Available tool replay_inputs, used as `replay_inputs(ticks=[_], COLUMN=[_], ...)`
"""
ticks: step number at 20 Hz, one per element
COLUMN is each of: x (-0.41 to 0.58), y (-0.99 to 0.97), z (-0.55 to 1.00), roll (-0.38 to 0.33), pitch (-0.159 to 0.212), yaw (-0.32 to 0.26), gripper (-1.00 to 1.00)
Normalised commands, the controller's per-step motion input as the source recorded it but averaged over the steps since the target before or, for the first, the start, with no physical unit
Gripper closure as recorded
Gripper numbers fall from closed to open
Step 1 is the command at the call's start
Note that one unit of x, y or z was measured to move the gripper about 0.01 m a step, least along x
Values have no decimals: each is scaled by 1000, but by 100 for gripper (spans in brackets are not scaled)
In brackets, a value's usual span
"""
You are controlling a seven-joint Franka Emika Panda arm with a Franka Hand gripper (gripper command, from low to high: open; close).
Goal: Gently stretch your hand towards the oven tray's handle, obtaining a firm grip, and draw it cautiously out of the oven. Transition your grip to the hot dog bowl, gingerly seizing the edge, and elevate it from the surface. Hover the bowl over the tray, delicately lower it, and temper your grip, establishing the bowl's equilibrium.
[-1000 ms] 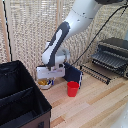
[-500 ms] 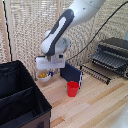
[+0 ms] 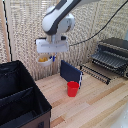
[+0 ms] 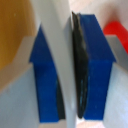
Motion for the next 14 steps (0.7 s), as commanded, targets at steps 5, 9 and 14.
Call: replay_inputs(ticks=[5, 9, 14], x=[126, 189, 137], y=[-323, -546, -670], z=[571, 346, 401], roll=[10, 16, 4], pitch=[7, -73, -44], yaw=[-259, -190, -167], gripper=[100, 100, 100])
